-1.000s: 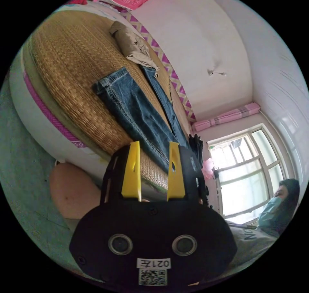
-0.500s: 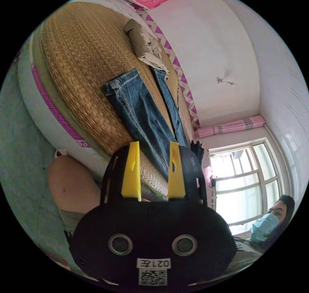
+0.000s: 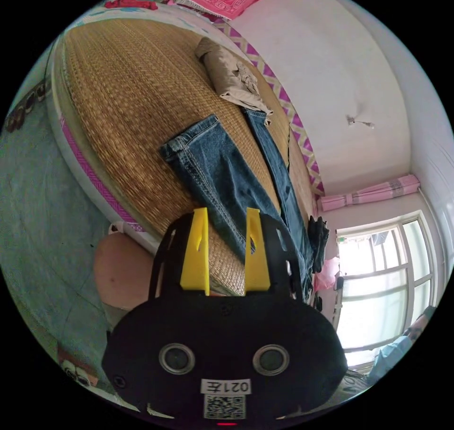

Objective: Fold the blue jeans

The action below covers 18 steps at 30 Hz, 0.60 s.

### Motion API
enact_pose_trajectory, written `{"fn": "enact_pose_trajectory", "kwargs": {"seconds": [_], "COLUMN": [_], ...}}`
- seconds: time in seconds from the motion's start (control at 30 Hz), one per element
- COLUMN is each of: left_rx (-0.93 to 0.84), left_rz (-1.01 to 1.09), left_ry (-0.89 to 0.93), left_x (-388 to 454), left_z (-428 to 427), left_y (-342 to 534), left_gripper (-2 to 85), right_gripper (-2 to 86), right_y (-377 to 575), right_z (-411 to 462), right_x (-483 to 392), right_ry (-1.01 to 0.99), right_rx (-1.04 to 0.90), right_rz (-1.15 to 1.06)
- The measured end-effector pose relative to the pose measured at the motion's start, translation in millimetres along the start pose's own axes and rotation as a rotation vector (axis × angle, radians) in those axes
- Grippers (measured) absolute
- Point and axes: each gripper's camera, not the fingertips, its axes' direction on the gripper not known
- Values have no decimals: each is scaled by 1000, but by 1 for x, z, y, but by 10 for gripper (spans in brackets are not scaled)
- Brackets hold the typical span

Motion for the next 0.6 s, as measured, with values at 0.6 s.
{"fn": "enact_pose_trajectory", "kwargs": {"seconds": [0.6], "left_rx": [-330], "left_rz": [532], "left_ry": [-111], "left_x": [91], "left_z": [268], "left_y": [43], "left_gripper": [-9], "right_gripper": [1], "right_y": [-144], "right_z": [42], "right_x": [-145], "right_ry": [-209], "right_rx": [-214], "right_rz": [-225]}}
